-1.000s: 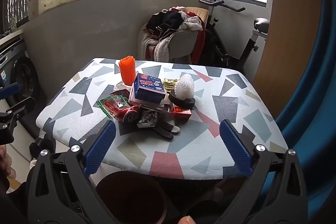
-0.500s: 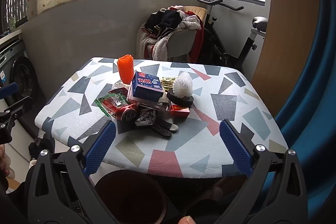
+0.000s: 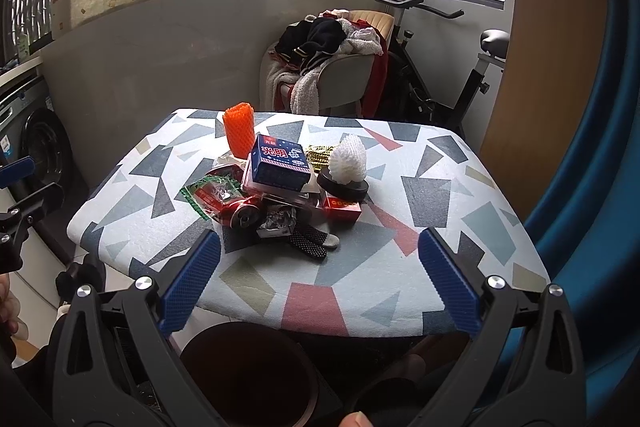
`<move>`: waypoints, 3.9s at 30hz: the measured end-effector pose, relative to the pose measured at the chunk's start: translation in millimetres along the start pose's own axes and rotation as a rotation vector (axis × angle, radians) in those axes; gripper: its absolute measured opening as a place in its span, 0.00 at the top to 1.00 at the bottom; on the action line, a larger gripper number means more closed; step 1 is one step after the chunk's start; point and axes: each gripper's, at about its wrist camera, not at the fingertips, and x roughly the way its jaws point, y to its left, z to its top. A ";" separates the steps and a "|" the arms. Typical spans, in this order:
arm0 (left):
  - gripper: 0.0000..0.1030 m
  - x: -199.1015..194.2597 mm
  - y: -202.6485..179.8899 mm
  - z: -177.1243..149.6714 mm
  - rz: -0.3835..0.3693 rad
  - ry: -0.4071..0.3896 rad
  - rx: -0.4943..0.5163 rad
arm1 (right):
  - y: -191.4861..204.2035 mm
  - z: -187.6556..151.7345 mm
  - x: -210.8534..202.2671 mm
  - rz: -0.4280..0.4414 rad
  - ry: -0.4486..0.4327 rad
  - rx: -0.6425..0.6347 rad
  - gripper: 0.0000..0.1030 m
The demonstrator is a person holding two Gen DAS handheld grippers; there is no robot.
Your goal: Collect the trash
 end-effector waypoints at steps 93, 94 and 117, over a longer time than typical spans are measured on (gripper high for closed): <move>0.42 200.1 40.7 -56.1 -0.324 0.209 -0.396 | 16.5 -25.2 211.4 0.212 0.222 0.061 0.68; 0.42 206.7 39.3 -56.1 -0.340 0.219 -0.419 | 11.0 -27.7 206.9 0.208 0.215 0.074 0.68; 0.99 138.2 20.5 -47.5 -0.343 0.142 -0.212 | 1.8 -47.7 108.7 0.145 0.075 0.086 0.68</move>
